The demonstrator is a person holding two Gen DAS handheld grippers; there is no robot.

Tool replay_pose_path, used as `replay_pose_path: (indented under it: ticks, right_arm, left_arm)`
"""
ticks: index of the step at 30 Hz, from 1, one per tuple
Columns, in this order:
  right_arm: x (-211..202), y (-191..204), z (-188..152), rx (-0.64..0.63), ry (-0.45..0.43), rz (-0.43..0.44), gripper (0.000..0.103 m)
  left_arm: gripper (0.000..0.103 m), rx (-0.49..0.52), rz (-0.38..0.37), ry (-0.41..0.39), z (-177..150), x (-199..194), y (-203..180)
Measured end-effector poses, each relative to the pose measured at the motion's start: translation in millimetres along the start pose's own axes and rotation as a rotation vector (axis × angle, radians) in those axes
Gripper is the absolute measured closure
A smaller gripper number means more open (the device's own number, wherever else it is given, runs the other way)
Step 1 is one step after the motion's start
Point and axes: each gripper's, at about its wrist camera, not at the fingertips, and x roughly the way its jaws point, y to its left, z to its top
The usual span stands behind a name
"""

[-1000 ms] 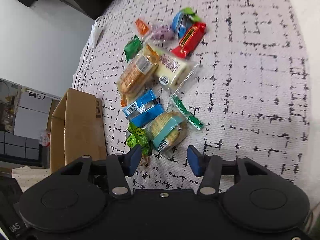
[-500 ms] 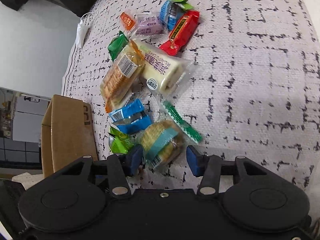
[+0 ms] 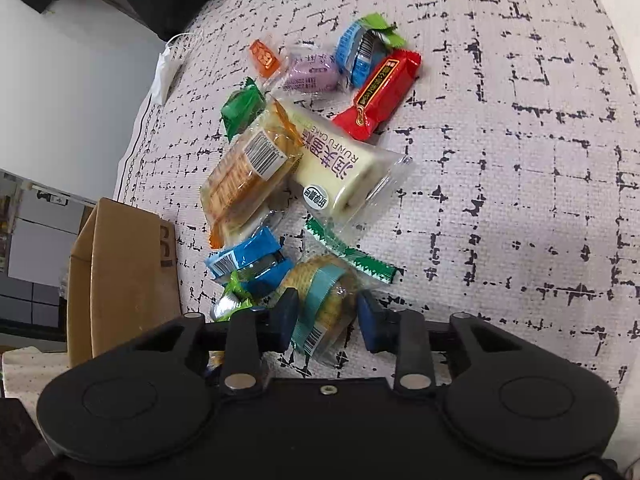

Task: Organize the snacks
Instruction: 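Lower both tools to the snack pile and close on small candies, then carry the left tool's candy bar and right tool's green candies over the box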

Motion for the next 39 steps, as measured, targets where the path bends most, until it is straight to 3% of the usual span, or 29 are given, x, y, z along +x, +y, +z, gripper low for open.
replay_pose_path:
  ticks: [8, 22, 39]
  right_arm:
    - [-23.2, -0.4, -9.0, -0.015, -0.051, 0.009, 0.081]
    - [-61.8, 14.6, -23.8, -0.067, -0.151, 0.119, 0.083]
    - [-86.8, 60.1, -32.3, -0.189, -0.232, 0.243, 0.084]
  left_arm:
    - [0.087, -0.002, -0.016, -0.055, -5.6, -28.3, -3.1]
    - [0.087, -0.001, -0.02, -0.168, -12.6, -87.8, -2.2]
    - [0.087, -0.055, 0.036, -0.285, -8.6, -143.1, 32.2]
